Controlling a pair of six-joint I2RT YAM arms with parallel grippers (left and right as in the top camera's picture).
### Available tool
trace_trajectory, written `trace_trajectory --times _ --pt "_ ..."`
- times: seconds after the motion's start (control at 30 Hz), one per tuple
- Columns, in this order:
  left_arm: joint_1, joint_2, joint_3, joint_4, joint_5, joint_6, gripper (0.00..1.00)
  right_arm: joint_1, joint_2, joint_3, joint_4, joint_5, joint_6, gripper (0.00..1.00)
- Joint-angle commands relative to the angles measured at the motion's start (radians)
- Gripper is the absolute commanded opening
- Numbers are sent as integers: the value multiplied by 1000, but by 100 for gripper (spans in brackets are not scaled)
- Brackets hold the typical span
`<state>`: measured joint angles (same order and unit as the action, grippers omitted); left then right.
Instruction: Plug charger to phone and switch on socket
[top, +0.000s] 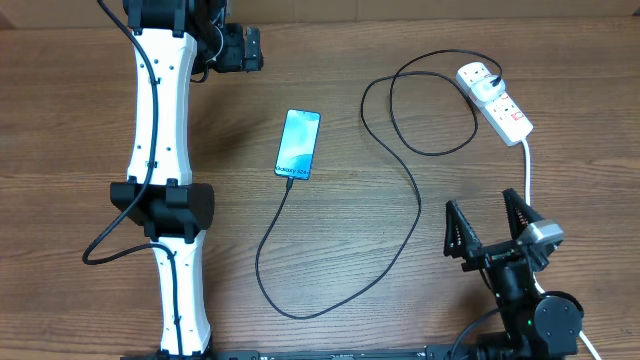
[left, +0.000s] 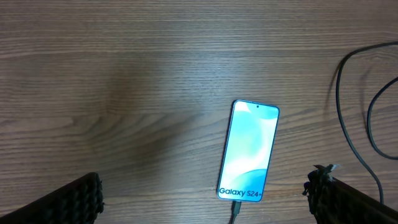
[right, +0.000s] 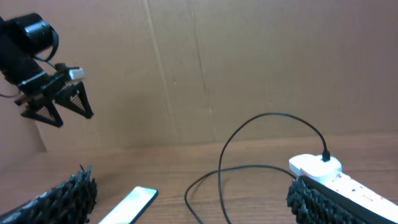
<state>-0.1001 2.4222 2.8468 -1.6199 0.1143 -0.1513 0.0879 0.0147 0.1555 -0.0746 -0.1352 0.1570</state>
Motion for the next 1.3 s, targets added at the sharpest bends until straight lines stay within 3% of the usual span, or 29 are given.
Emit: trace_trajectory --times 0.0,0.2,0.4,0.9,1.27 --pt "2 -5 2 1 -14 -6 100 7 -12 -65 88 -9 -10 100" --pt "2 -5 2 1 -14 -6 100 7 -12 -149 234 -16 -10 100" --pt "2 -5 2 1 -14 -6 100 7 -12 -148 226 -16 -11 100" --pt "2 -5 2 1 -14 -6 100 7 -12 -148 2 -16 -36 100" --pt "2 -5 2 1 -14 -6 100 6 -12 -148 5 -13 -31 100"
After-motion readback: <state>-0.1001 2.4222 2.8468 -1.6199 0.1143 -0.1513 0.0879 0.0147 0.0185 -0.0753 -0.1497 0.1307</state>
